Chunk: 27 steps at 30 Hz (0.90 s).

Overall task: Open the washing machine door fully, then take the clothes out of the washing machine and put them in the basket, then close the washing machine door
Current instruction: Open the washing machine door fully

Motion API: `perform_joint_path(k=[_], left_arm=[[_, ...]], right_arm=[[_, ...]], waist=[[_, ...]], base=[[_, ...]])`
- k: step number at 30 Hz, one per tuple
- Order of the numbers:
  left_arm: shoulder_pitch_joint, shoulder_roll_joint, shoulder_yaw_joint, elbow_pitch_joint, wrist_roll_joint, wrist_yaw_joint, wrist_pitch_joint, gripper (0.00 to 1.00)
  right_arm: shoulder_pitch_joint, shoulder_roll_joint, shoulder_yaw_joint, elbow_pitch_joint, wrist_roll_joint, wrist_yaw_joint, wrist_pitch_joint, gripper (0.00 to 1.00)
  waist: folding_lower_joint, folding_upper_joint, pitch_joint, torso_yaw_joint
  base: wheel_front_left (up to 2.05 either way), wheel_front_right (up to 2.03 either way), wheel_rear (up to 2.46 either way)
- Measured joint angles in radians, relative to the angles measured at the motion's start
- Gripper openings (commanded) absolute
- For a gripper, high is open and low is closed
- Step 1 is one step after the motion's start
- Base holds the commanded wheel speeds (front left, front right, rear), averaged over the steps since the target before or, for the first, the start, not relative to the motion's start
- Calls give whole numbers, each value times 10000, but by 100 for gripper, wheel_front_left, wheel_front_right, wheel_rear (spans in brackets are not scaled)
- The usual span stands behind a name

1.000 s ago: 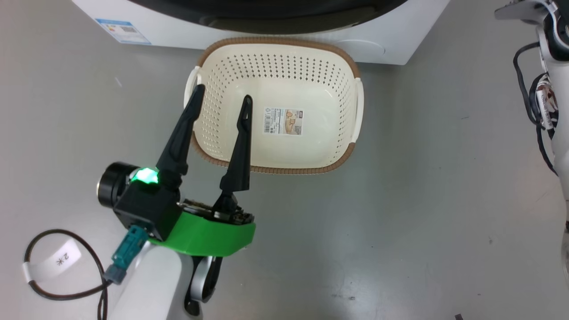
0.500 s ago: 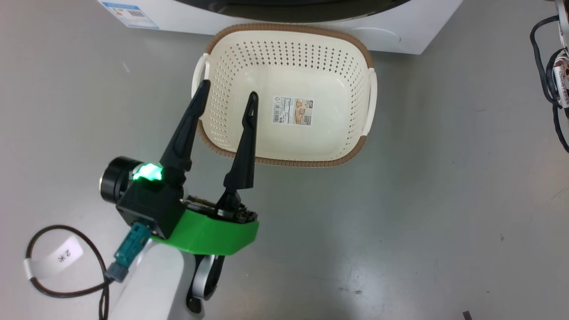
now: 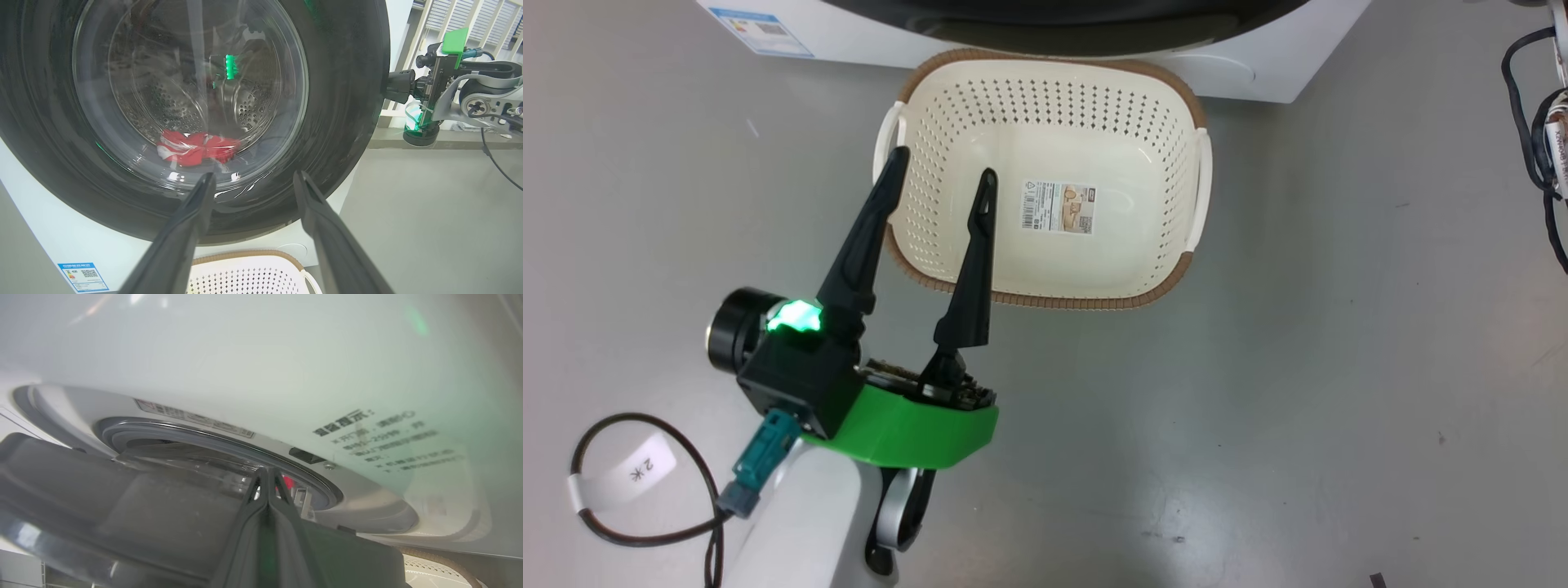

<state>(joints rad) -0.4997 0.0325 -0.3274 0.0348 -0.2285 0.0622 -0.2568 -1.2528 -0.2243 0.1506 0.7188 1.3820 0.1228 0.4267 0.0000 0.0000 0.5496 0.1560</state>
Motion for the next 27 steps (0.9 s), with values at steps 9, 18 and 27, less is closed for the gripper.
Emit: perform_joint_path(k=[9, 18, 27], left_arm=[[0, 0, 33, 40, 0, 77, 0, 100], [12, -2, 182, 73, -2, 180, 0, 100], [52, -4, 255, 109, -4, 198, 0, 100]], right_arm=[[262, -58, 236, -318, -2, 0, 234, 0], [977, -171, 242, -832, 19, 0, 368, 0], [1762, -242, 209, -1277, 86, 0, 489, 0]], waist=[[0, 0, -192, -66], [0, 0, -491, 0], [0, 0, -856, 111]], base=[[0, 0, 0], [0, 0, 0], [0, 0, 0]])
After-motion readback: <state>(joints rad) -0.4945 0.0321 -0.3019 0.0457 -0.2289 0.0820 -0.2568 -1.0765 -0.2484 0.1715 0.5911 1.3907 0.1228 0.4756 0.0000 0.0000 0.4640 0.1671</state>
